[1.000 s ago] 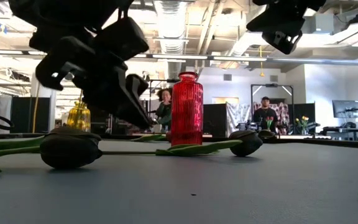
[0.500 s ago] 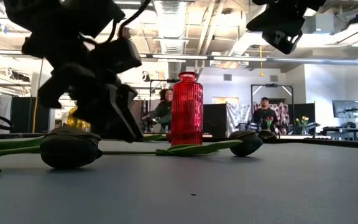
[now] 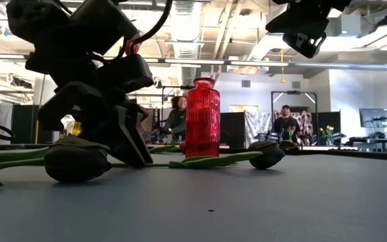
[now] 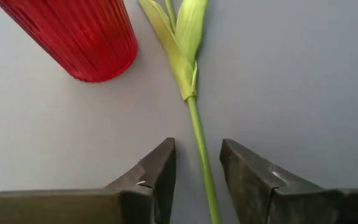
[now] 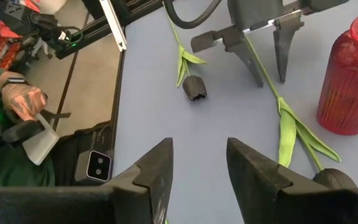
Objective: Sort flowers into vase by color
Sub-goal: Put the top black tulip into the red vase
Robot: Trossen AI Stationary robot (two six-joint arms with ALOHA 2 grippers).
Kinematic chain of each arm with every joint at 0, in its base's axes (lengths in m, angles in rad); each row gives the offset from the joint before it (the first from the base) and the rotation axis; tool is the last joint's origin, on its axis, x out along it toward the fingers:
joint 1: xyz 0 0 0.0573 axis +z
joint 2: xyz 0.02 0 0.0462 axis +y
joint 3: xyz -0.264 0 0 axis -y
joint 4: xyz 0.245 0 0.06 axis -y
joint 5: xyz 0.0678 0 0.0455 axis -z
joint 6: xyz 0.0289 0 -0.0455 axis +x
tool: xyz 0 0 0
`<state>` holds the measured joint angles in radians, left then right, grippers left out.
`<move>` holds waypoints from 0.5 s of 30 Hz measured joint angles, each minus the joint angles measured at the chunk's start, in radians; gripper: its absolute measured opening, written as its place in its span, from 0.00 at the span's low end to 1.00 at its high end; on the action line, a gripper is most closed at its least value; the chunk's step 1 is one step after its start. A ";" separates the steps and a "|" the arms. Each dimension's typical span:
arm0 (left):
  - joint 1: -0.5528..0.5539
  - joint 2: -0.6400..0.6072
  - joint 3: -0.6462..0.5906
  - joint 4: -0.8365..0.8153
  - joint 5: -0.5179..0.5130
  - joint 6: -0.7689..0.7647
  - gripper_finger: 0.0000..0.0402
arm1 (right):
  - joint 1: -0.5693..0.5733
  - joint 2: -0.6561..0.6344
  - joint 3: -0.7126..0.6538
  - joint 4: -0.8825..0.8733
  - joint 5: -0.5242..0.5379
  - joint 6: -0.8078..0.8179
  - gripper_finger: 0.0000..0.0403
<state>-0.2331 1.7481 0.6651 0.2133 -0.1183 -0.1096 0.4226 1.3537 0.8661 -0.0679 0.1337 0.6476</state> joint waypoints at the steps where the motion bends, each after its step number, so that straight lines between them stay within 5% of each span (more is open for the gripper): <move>1: 0.001 -0.001 0.000 -0.002 0.000 0.000 0.25 | -0.002 0.000 0.000 0.000 0.000 0.000 0.44; 7: 0.002 0.000 0.000 -0.008 0.009 0.000 0.02 | -0.007 0.000 0.000 0.001 0.000 0.000 0.44; 15: 0.000 -0.011 0.009 -0.007 0.001 0.022 0.00 | -0.006 0.000 0.000 0.000 0.000 0.000 0.44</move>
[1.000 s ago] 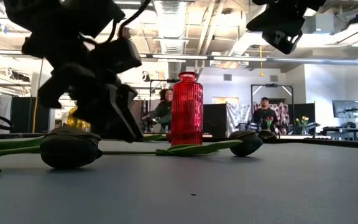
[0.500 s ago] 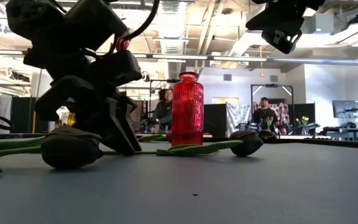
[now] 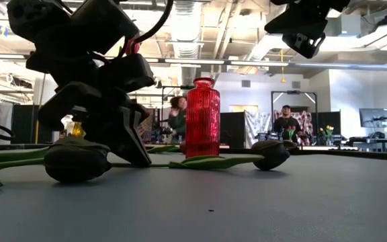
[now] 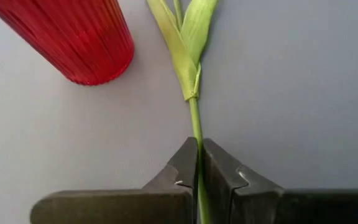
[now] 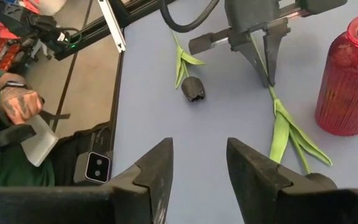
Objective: Sort flowers into vase by color
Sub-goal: Put the top black tulip into the red vase
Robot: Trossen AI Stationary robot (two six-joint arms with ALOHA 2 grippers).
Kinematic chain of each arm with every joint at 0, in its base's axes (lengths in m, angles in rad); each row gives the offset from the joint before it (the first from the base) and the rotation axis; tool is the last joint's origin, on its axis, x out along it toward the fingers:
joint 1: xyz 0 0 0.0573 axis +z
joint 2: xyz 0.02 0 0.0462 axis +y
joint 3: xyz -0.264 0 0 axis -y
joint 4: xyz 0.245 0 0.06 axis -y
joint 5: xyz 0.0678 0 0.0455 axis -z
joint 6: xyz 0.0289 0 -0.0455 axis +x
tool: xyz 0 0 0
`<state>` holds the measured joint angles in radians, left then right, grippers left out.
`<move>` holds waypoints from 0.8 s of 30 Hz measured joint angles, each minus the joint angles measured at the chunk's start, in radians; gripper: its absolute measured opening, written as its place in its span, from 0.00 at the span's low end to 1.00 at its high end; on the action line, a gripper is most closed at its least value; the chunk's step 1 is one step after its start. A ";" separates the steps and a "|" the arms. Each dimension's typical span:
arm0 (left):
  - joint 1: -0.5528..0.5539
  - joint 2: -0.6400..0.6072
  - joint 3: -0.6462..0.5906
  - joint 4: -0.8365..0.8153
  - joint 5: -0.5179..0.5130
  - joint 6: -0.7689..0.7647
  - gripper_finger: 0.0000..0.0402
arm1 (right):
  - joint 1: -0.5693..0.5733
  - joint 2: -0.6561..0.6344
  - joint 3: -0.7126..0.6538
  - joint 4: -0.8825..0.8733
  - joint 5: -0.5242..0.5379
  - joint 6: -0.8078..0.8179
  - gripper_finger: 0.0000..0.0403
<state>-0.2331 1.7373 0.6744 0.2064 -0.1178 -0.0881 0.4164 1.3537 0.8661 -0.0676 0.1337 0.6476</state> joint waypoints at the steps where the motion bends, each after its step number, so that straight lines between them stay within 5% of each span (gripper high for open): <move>1: -0.003 -0.006 -0.001 0.002 -0.002 0.007 0.00 | 0.000 0.000 0.000 0.000 0.000 0.000 0.44; 14: -0.053 -0.232 -0.003 -0.033 0.000 0.139 0.00 | -0.002 0.000 0.000 -0.007 0.000 -0.011 0.44; 24: -0.076 -0.404 -0.002 -0.194 0.006 0.209 0.00 | -0.020 -0.001 0.105 -0.018 -0.007 -0.181 0.44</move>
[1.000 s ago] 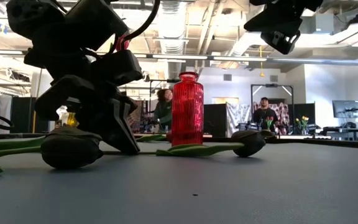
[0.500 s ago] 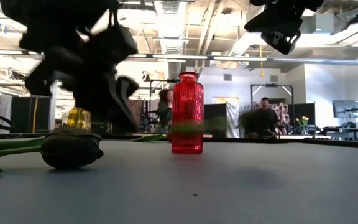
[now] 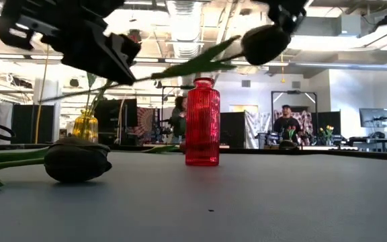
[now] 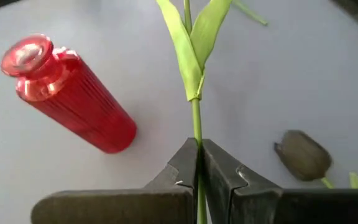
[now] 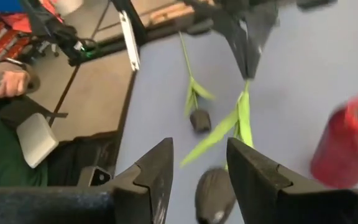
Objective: Sort flowers into vase by color
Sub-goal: Put the top black tulip into the red vase
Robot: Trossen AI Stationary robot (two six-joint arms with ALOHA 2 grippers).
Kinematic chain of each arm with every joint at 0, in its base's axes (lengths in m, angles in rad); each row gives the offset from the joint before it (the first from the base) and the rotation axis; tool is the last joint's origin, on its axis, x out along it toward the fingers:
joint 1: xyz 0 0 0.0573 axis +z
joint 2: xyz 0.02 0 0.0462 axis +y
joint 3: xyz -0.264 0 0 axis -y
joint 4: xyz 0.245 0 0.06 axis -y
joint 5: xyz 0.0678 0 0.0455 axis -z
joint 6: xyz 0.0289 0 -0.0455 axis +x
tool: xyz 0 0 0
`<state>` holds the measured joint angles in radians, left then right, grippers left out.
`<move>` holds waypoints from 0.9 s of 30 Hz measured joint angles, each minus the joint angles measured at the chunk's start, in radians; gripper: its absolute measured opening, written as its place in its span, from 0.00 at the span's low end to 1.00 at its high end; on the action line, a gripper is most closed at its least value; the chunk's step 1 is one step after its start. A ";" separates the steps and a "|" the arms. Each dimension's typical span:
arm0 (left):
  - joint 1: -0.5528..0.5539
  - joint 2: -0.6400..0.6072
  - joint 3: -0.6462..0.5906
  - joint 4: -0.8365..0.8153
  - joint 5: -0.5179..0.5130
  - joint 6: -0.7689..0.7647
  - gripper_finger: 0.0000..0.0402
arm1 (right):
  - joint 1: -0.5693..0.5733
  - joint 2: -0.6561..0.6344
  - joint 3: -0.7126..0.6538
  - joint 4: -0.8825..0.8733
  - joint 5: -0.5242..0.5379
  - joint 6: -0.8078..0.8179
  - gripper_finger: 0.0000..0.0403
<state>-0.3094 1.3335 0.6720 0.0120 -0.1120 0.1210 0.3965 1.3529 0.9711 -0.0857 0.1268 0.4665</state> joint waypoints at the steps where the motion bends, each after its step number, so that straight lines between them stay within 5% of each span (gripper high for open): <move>1: -0.001 -0.016 0.000 -0.006 0.000 0.004 0.00 | 0.000 0.000 0.017 -0.004 0.000 -0.020 0.44; 16: -0.010 -0.224 0.000 -0.023 0.134 0.104 0.00 | -0.008 0.000 0.207 -0.106 0.008 -0.308 0.44; 27: -0.010 -0.343 0.002 0.079 0.298 0.151 0.00 | -0.092 0.000 0.221 -0.144 0.008 -0.319 0.44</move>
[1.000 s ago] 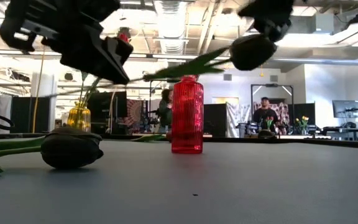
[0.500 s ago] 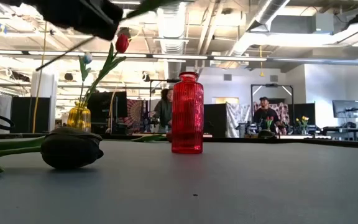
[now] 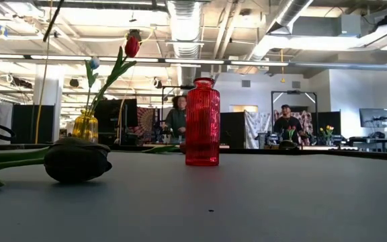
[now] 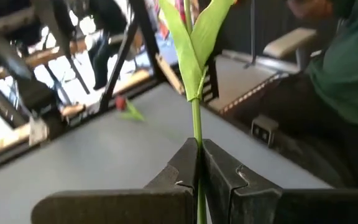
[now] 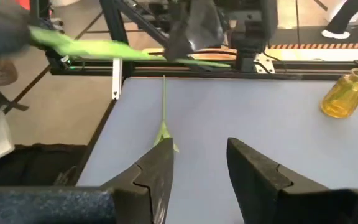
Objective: Sort flowers into vase by color
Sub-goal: Put the top black tulip into the red vase
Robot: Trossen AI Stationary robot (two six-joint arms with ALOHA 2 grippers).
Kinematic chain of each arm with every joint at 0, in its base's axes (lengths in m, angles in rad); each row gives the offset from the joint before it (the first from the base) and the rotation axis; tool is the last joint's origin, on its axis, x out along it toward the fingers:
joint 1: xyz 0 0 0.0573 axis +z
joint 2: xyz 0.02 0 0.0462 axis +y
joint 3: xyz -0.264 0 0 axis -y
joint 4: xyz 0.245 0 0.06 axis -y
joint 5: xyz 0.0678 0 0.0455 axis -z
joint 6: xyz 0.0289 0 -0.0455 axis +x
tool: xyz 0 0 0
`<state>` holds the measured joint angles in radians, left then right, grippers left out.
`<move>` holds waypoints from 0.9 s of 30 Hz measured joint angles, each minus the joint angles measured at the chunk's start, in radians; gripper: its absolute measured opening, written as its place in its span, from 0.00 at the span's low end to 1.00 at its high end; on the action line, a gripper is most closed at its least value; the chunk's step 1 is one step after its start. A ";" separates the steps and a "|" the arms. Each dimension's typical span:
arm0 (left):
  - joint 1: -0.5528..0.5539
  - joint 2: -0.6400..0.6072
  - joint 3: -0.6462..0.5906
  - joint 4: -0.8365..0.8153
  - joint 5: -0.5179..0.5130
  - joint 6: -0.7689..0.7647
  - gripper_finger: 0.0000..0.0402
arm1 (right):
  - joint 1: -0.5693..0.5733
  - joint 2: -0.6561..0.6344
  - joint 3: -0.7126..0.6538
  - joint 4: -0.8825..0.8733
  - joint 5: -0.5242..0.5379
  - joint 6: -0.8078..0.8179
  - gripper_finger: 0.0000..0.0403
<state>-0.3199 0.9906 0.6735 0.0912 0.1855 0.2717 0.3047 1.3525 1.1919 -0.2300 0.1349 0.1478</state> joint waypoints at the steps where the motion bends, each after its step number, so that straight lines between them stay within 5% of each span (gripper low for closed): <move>1: 0.000 -0.002 0.000 0.018 0.008 0.005 0.00 | -0.004 0.000 0.000 0.001 0.000 0.000 0.44; 14: 0.001 0.022 0.000 0.314 0.005 0.005 0.00 | -0.020 0.000 0.000 0.053 -0.001 -0.104 0.44; 27: 0.008 0.055 -0.010 0.563 -0.184 -0.020 0.00 | -0.050 0.048 0.001 0.222 -0.006 -0.263 0.44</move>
<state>-0.3120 1.0455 0.6640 0.6537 0.0019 0.2518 0.2547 1.4006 1.1927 -0.0079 0.1291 -0.1151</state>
